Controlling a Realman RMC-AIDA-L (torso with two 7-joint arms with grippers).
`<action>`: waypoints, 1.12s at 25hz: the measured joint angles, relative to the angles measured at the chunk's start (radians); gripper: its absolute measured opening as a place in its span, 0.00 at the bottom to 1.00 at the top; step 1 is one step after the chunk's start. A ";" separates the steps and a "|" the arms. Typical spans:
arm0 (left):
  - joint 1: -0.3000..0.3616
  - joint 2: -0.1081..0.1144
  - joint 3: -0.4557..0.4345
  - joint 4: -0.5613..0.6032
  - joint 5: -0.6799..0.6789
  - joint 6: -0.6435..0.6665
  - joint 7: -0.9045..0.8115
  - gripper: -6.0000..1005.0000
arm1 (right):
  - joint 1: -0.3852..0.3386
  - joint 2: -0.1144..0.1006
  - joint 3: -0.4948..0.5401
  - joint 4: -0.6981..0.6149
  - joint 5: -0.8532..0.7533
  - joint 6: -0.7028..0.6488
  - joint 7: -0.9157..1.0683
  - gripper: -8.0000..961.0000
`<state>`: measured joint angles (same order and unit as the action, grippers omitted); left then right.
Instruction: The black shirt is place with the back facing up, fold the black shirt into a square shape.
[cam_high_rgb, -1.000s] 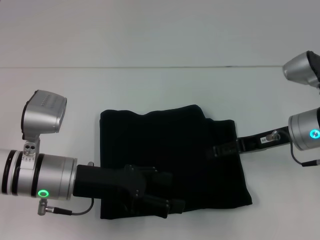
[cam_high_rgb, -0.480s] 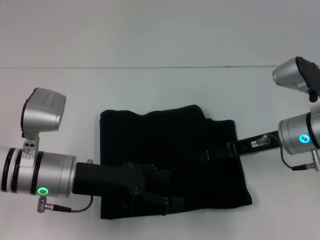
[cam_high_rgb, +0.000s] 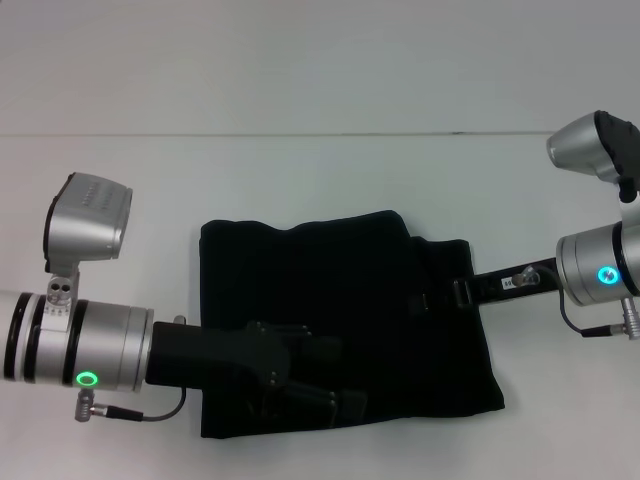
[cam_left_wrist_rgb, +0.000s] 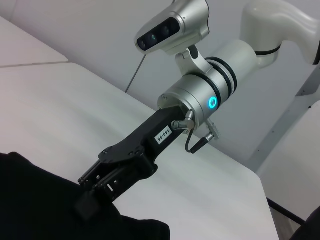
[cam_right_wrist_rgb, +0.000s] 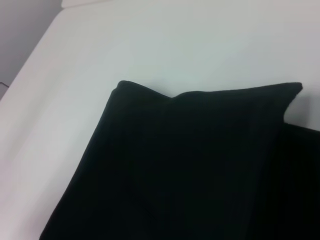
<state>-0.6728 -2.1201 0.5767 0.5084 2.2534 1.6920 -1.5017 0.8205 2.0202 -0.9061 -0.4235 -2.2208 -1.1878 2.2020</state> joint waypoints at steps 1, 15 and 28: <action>0.000 0.000 0.000 0.000 0.000 0.000 0.000 0.94 | -0.001 0.000 0.001 0.000 0.004 -0.001 -0.006 0.55; 0.004 0.011 -0.019 0.000 -0.009 0.011 -0.013 0.94 | -0.078 -0.004 0.006 -0.104 0.170 -0.116 -0.140 0.07; 0.005 0.015 -0.022 0.002 -0.009 0.015 -0.039 0.94 | -0.146 0.006 0.012 -0.245 0.197 -0.217 -0.139 0.07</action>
<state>-0.6679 -2.1053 0.5552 0.5107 2.2440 1.7069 -1.5406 0.6741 2.0265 -0.8944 -0.6682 -2.0238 -1.4043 2.0627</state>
